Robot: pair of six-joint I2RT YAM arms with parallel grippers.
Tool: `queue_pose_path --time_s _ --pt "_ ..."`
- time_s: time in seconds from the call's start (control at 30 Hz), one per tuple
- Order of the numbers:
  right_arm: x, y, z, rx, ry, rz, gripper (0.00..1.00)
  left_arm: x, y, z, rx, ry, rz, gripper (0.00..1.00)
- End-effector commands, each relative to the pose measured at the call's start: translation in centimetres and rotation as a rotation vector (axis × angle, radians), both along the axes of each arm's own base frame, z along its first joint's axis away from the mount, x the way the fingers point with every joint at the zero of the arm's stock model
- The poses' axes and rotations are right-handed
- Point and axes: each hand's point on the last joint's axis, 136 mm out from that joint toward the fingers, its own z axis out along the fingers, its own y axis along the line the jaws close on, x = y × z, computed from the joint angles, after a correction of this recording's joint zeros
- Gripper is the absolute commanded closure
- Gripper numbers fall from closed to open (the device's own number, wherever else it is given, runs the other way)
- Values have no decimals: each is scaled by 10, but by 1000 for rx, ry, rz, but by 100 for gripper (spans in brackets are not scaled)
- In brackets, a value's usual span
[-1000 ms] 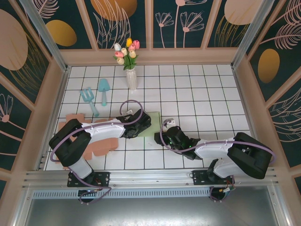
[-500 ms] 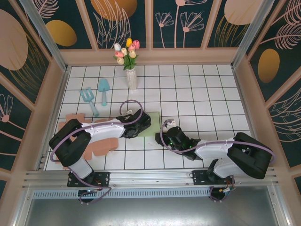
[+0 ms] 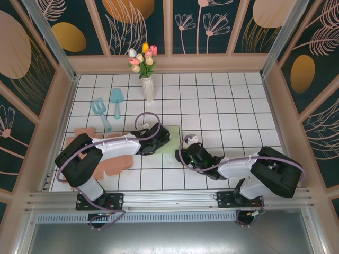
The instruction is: Fold the paper box
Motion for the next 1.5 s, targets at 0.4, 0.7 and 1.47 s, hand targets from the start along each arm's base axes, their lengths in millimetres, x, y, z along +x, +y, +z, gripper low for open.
queue_pose_path --time_s 0.4,0.7,1.47 --pt "2 -3 -10 -25 -40 1 67 -15 28 -25 99 71 25 11" --pt "5 -8 -17 -53 -75 -6 70 -16 29 -28 101 73 25 11" --pt "36 1 -14 -87 -183 -63 67 -18 27 -33 113 88 -10 12"
